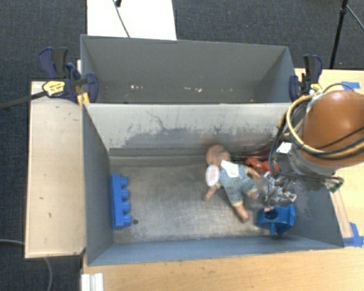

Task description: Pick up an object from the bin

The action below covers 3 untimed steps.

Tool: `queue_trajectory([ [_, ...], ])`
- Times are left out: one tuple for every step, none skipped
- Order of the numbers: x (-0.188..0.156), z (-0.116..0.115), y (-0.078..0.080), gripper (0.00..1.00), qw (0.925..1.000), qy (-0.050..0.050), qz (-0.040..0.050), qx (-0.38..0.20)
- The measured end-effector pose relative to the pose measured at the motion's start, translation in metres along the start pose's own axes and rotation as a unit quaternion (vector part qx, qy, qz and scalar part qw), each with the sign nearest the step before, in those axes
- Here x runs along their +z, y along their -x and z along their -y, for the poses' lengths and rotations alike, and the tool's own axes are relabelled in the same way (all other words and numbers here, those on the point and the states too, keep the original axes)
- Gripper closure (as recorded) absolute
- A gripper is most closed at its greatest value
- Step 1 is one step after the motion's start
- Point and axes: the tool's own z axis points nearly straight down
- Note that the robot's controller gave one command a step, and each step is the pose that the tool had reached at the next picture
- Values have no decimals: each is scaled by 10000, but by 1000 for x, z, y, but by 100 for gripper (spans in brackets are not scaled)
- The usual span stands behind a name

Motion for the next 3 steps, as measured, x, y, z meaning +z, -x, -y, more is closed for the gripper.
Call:
queue_trajectory([
  [-32,-5,-3,100,9998,66,-56,-157],
  [-15,-5,7,0,9981,26,-28,613],
  [1,-6,9,0,9969,41,-40,778],
])
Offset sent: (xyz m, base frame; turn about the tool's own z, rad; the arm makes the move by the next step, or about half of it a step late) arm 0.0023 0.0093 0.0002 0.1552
